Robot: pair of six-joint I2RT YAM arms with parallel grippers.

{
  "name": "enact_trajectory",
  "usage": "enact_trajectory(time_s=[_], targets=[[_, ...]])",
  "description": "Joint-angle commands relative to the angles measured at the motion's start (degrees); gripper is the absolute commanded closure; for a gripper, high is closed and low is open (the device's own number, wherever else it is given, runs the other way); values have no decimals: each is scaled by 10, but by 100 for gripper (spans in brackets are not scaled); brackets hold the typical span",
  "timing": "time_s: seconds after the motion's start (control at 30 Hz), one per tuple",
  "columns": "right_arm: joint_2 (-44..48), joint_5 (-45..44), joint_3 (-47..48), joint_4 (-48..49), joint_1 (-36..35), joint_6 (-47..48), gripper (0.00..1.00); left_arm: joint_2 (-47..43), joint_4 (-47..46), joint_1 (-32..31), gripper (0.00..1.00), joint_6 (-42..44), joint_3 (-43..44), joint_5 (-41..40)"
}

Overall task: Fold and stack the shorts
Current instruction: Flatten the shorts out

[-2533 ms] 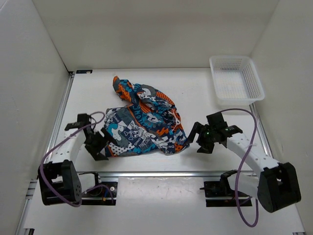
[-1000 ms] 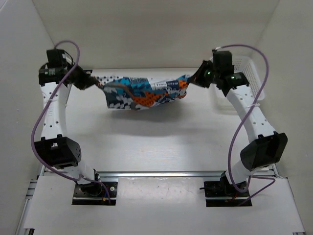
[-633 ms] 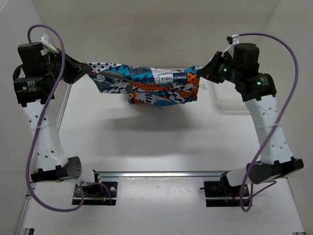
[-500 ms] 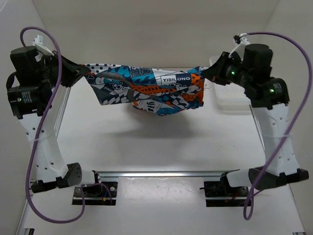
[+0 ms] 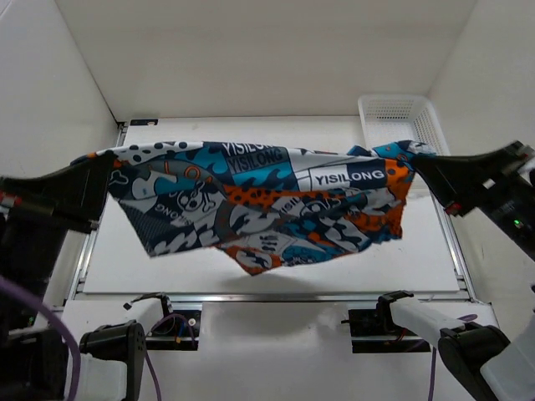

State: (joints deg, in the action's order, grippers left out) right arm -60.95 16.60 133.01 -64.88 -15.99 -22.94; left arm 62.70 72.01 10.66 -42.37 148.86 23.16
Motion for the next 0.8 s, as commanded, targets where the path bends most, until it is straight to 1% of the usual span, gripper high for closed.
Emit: enact_trajectory(time_s=[0.0, 0.07, 0.1, 0.13, 0.17, 0.2, 0.27, 0.3, 0.33, 0.37, 0.4, 0.43, 0.47, 0.53, 0.57, 0.6, 0.63, 0.67, 0.73, 0.77], targets=[[-4, -94, 11, -49, 18, 7, 100, 40, -13, 16, 90, -1, 20, -112], [-4, -113, -8, -49, 18, 2, 100, 40, -34, 16, 90, -7, -17, -107], [1, -128, -40, -49, 18, 2, 100, 40, -46, 16, 90, -7, -41, -102], [1, -160, -59, -49, 18, 2, 100, 40, -66, 16, 90, -1, -92, -96], [1, -173, -80, -42, 18, 2, 100, 51, -74, 16, 90, 12, -115, -80], [-5, -184, -133, -30, 18, 2, 100, 65, -81, 16, 90, 22, -137, -64], [-5, -196, -195, -4, 18, 2, 100, 121, -87, 16, 90, 51, -195, -18], [-13, -203, -261, 12, 18, -5, 100, 139, -95, 16, 90, 59, -217, -10], [-13, -208, -292, 47, 18, -10, 100, 174, -102, 16, 90, 68, -242, -1], [-22, -208, -325, 69, 18, -11, 100, 190, -111, 16, 90, 80, -289, 7], [-41, -208, -354, 89, 18, -19, 100, 206, -133, 10, 90, 80, -311, -2], [-53, -208, -397, 122, 18, -19, 100, 243, -140, 10, 90, 89, -330, -12], [-67, -213, -418, 141, 18, -25, 100, 264, -140, 10, 90, 100, -353, -17], [-123, -213, -461, 173, 18, -31, 100, 310, -145, 5, 90, 114, -364, -32], [-146, -220, -471, 205, 18, -31, 100, 358, -145, 5, 90, 121, -364, -40], [-199, -220, -478, 218, 18, -31, 100, 382, -145, 5, 90, 130, -364, -26], [-227, -220, -478, 230, 18, -31, 100, 408, -145, 5, 90, 138, -364, -17], [-285, -220, -478, 253, 18, -25, 100, 459, -132, 5, 90, 138, -352, -17], [-342, -213, -465, 270, 18, -19, 100, 496, -132, 5, 90, 138, -328, -12], [-391, -196, -442, 284, 18, -14, 100, 511, -132, 0, 90, 143, -320, -22]])
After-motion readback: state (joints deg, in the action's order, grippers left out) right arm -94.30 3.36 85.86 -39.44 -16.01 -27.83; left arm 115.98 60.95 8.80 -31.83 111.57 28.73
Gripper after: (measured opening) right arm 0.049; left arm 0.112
